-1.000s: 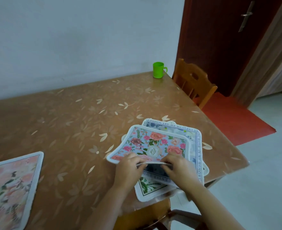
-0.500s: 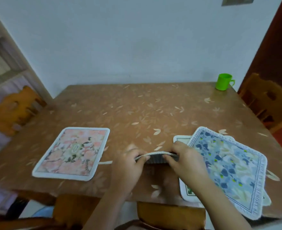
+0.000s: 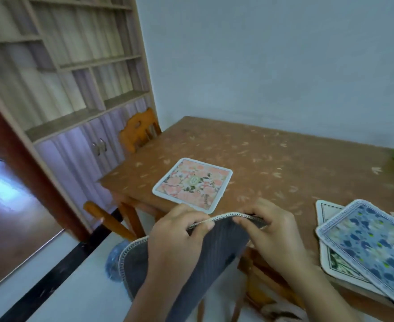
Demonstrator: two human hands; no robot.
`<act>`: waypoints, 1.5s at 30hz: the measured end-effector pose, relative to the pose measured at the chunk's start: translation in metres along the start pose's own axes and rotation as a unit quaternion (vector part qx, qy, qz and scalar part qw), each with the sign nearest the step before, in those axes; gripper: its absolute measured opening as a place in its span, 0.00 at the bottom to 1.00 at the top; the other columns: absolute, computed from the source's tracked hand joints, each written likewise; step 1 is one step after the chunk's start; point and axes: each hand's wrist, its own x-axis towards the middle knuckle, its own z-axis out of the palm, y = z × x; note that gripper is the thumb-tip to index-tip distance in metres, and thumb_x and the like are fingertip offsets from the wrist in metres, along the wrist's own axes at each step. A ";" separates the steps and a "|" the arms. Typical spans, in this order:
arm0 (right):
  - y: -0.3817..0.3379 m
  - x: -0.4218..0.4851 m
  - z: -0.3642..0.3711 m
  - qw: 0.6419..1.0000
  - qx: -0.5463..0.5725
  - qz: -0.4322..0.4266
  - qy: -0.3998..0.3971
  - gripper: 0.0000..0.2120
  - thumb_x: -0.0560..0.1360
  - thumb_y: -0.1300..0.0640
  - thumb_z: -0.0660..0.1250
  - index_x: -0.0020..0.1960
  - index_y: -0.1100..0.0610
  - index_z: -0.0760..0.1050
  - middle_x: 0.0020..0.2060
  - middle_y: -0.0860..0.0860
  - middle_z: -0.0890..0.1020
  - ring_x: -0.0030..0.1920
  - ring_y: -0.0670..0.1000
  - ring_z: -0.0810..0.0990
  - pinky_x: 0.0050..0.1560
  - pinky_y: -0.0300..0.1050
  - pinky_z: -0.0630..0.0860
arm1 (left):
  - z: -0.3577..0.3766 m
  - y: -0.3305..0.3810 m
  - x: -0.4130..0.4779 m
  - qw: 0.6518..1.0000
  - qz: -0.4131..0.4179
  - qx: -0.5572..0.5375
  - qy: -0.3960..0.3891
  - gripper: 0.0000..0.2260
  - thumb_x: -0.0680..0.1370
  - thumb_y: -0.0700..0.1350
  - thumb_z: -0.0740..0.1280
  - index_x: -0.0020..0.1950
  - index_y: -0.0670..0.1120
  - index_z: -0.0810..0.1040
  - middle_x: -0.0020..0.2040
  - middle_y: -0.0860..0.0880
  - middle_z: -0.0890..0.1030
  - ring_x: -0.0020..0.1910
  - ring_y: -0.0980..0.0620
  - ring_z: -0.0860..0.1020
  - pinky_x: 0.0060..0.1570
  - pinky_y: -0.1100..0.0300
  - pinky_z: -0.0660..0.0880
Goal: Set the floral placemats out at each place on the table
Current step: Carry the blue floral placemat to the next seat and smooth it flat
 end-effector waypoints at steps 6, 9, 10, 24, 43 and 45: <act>-0.057 -0.022 0.057 0.992 0.017 -0.013 -0.126 0.08 0.67 0.61 0.73 0.39 0.49 0.80 0.37 0.43 0.82 0.40 0.44 0.79 0.40 0.43 0.76 | -0.070 -0.044 -0.051 0.997 -0.065 0.040 -0.004 0.03 0.71 0.43 0.71 0.38 0.52 0.82 0.36 0.61 0.77 0.40 0.62 0.75 0.42 0.69 0.69; -0.080 -0.029 0.086 0.983 0.017 -0.039 -0.180 0.07 0.68 0.60 0.73 0.40 0.48 0.80 0.35 0.40 0.79 0.38 0.43 0.78 0.39 0.44 0.77 | -0.097 -0.068 -0.070 0.991 -0.119 0.060 0.002 0.03 0.72 0.45 0.69 0.40 0.52 0.82 0.38 0.59 0.79 0.40 0.60 0.75 0.42 0.68 0.69; -0.086 -0.030 0.096 0.979 0.016 -0.049 -0.197 0.07 0.68 0.60 0.73 0.40 0.48 0.80 0.35 0.40 0.79 0.38 0.42 0.78 0.39 0.44 0.77 | -0.105 -0.075 -0.075 0.989 -0.130 0.070 0.008 0.03 0.72 0.46 0.69 0.40 0.52 0.82 0.38 0.58 0.80 0.40 0.59 0.75 0.41 0.68 0.68; -0.122 0.033 0.286 0.935 0.016 -0.087 -0.345 0.02 0.69 0.53 0.71 0.40 0.47 0.79 0.36 0.42 0.81 0.38 0.40 0.77 0.37 0.32 0.72 | -0.197 -0.226 -0.051 0.959 -0.271 0.085 -0.004 0.01 0.70 0.49 0.71 0.40 0.55 0.81 0.39 0.57 0.80 0.41 0.59 0.76 0.47 0.54 0.76; -0.155 0.211 0.529 0.927 0.005 -0.076 -0.368 0.01 0.69 0.54 0.71 0.40 0.49 0.79 0.34 0.41 0.77 0.36 0.42 0.75 0.36 0.38 0.72 | -0.290 -0.452 0.119 0.952 -0.289 0.095 0.021 0.04 0.70 0.42 0.72 0.40 0.52 0.82 0.37 0.63 0.77 0.40 0.63 0.75 0.41 0.71 0.69; -0.161 0.226 0.556 0.929 -0.006 -0.069 -0.364 0.01 0.69 0.54 0.71 0.40 0.49 0.79 0.34 0.42 0.78 0.35 0.42 0.74 0.34 0.35 0.69 | -0.301 -0.480 0.134 0.954 -0.288 0.082 0.019 0.05 0.70 0.42 0.71 0.40 0.53 0.82 0.37 0.62 0.77 0.41 0.60 0.76 0.43 0.69 0.70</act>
